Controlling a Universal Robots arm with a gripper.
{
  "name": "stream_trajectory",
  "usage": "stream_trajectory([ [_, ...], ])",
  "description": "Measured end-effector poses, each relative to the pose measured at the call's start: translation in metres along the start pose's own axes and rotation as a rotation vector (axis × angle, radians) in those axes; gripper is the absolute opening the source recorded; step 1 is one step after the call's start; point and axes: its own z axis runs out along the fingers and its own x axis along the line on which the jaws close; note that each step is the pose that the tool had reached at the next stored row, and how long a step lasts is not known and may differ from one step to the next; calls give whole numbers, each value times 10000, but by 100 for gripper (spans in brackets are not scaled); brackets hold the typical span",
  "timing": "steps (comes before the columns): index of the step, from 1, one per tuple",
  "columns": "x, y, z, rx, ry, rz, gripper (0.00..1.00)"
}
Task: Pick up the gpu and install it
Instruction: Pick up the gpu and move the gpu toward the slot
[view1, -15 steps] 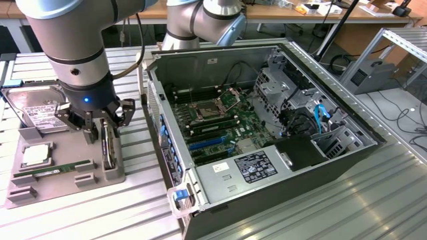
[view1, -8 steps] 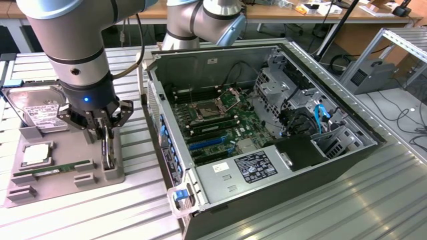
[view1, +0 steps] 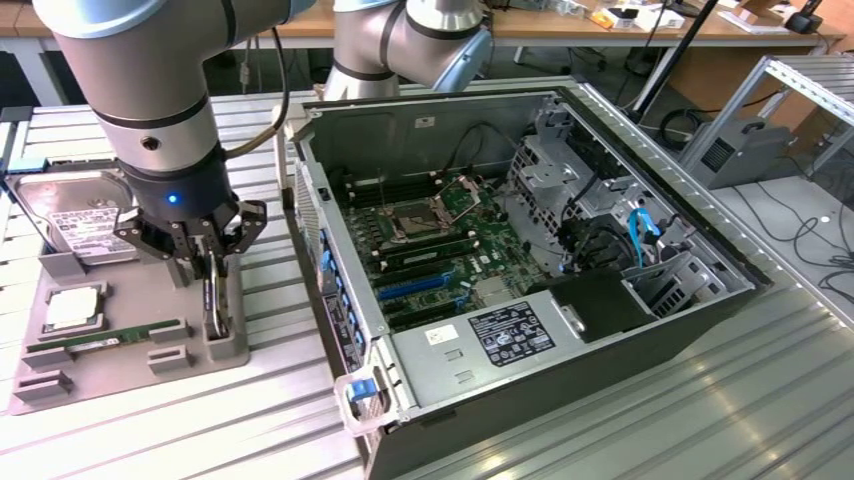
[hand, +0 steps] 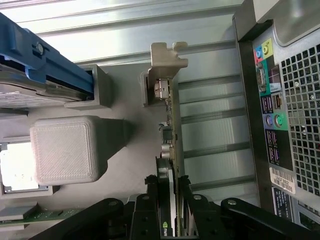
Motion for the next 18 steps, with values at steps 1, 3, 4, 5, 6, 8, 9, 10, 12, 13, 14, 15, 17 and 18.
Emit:
stream_trajectory([
  [1, 0, 0, 0, 0, 0, 0, 27],
  [3, 0, 0, 0, 0, 0, 0, 27],
  [4, 0, 0, 0, 0, 0, -3, 27],
  [5, 0, 0, 0, 0, 1, -15, 27],
  [6, 0, 0, 0, -2, 5, -99, 27],
  [8, 0, 0, 0, -15, 35, -708, 27],
  [9, 0, 0, 0, -22, 51, -1052, 27],
  [10, 0, 0, 0, -32, 69, -1453, 27],
  [12, -1, 0, 1, -42, 88, -1882, 27],
  [13, -2, 0, 1, -42, 88, -1885, 27],
  [14, -2, 0, 1, -42, 89, -1885, 27],
  [15, -2, 0, 0, -42, 89, -1880, 27],
  [17, -3, 0, 1, -35, 73, -1551, 27],
  [18, -3, 0, 1, -27, 59, -1242, 27],
])
